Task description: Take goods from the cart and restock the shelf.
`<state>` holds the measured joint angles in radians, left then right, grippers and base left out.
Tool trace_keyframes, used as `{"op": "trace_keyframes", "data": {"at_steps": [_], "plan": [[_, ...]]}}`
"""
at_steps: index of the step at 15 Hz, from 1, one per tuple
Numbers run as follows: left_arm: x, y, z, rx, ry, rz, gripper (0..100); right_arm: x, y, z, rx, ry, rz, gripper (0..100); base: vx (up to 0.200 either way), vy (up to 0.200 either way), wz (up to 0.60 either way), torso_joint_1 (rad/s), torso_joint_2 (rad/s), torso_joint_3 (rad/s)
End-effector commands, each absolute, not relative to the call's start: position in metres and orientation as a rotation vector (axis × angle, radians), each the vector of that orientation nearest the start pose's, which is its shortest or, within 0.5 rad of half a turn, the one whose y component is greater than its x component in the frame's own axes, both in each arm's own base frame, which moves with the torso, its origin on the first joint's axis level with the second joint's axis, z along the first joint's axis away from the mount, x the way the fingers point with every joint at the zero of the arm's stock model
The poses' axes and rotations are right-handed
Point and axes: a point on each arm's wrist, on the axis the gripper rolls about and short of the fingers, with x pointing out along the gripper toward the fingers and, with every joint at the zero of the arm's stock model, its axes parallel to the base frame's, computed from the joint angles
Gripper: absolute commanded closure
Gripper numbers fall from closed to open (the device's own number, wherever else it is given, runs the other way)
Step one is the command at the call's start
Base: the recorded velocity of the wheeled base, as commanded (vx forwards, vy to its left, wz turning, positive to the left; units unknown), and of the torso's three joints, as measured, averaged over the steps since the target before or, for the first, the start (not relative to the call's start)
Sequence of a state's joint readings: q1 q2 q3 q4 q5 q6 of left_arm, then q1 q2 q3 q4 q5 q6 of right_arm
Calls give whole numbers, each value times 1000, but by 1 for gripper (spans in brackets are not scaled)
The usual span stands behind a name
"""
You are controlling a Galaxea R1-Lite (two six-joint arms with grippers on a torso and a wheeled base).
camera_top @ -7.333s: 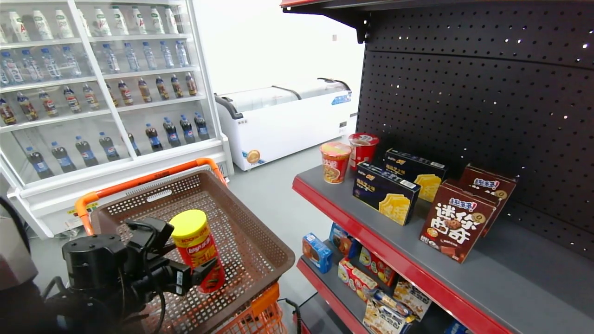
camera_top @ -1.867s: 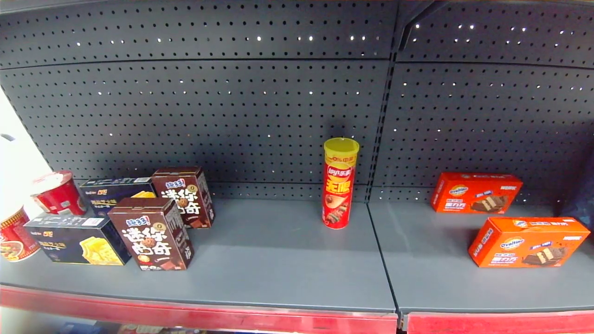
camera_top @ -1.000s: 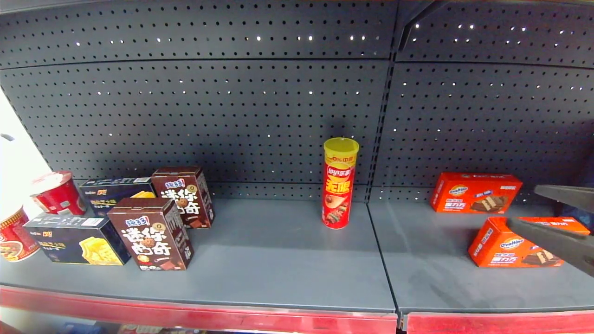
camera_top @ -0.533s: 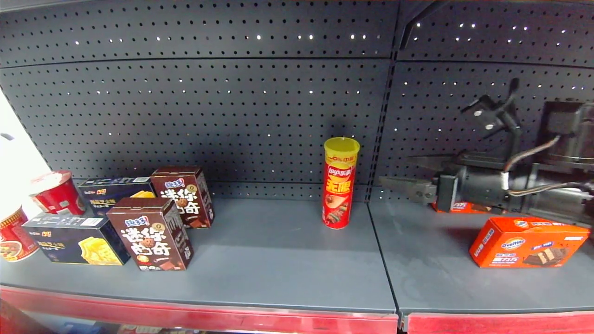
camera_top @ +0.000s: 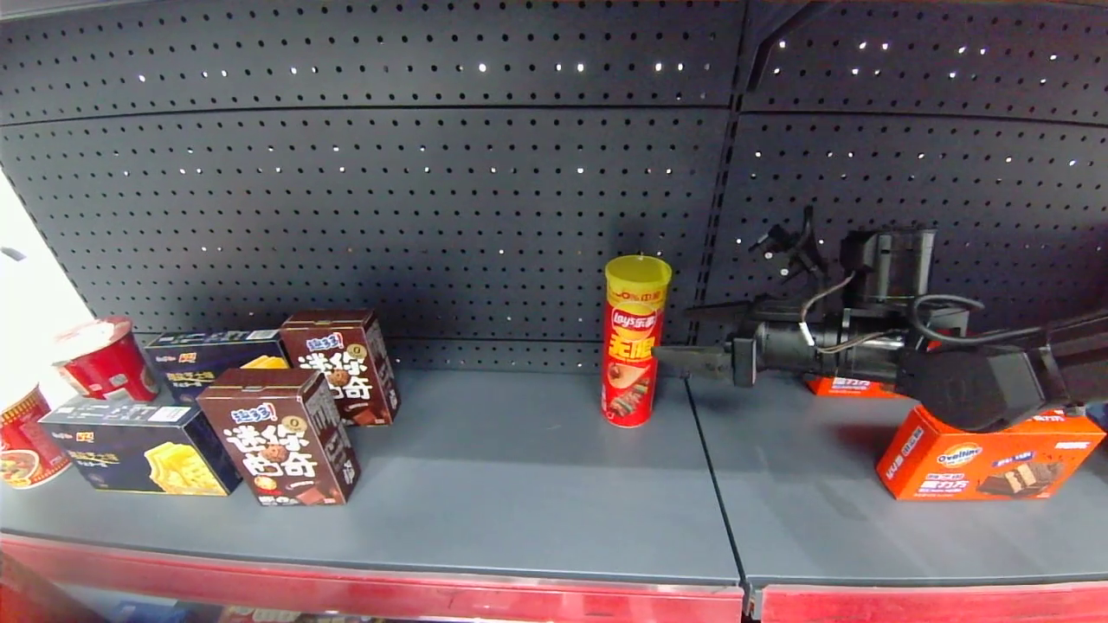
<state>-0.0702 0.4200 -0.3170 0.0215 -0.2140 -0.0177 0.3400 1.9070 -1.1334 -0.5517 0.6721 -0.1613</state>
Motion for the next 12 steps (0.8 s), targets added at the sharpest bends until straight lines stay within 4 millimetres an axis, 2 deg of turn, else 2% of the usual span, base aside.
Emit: {"op": "trace_keyframes", "data": {"at_steps": [1,3,12], "plan": [[9,-5,167,-27,129,-284,100,359,138,181,-99,171,1046,0,0,0,0,0,0,0],[8,-5,167,-27,128,-281,100,368,140,177,-88,164,1104,0,0,0,0,0,0,0],[8,-5,171,-25,114,-273,100,407,161,137,-70,202,1172,0,0,0,0,0,0,0]]}}
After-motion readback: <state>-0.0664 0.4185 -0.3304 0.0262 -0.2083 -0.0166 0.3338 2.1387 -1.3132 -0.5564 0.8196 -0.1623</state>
